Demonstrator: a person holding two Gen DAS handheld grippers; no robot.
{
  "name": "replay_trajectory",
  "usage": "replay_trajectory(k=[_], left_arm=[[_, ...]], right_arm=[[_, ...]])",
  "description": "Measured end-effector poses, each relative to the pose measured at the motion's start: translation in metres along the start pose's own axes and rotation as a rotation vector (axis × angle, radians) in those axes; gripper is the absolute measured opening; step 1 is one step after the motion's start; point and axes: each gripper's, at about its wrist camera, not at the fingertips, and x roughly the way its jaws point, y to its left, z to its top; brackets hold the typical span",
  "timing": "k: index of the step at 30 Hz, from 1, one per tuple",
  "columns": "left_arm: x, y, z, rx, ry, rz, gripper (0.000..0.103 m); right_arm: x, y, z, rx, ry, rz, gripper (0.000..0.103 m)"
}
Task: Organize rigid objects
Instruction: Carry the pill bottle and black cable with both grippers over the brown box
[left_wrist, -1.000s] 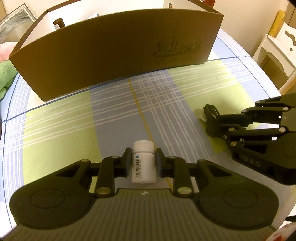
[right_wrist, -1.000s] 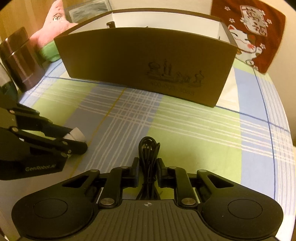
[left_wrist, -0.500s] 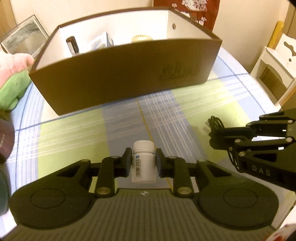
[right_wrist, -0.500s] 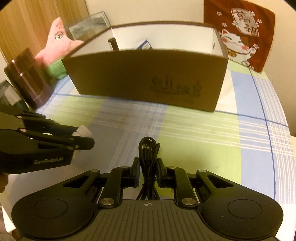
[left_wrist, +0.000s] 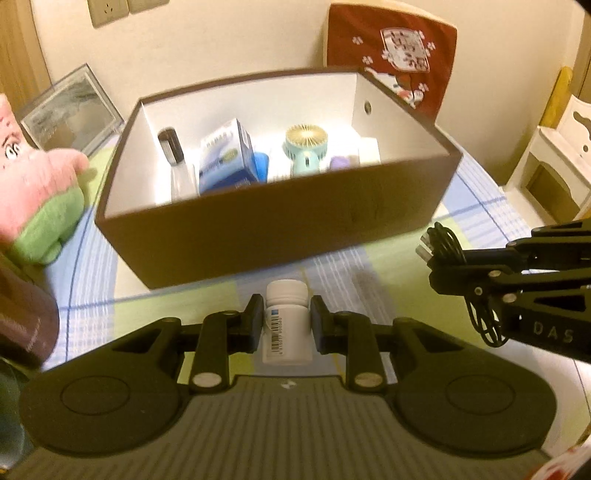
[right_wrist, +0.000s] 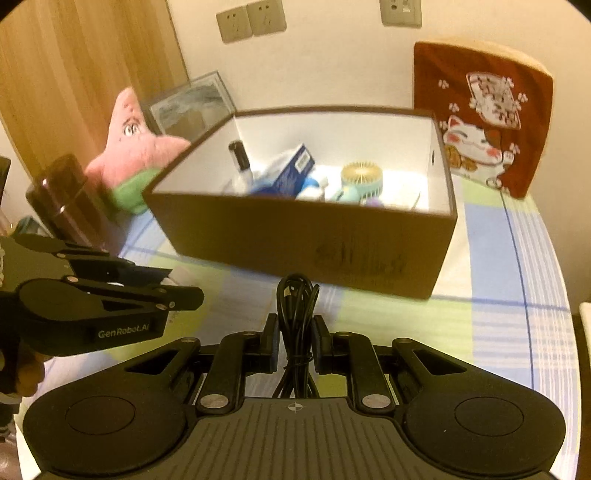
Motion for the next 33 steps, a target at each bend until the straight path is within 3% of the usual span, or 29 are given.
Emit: replay_trajectory(k=[18, 33], left_arm=[[0.016, 0.013, 0.071, 0.018, -0.089, 0.016, 0.024], [0.059, 0.032, 0.144, 0.021, -0.101, 0.018, 0.024]], right_arm=[[0.010, -0.021, 0.079, 0.042, -0.099, 0.013, 0.017], [0.061, -0.053, 0.140, 0.105, -0.106, -0.020, 0.017]])
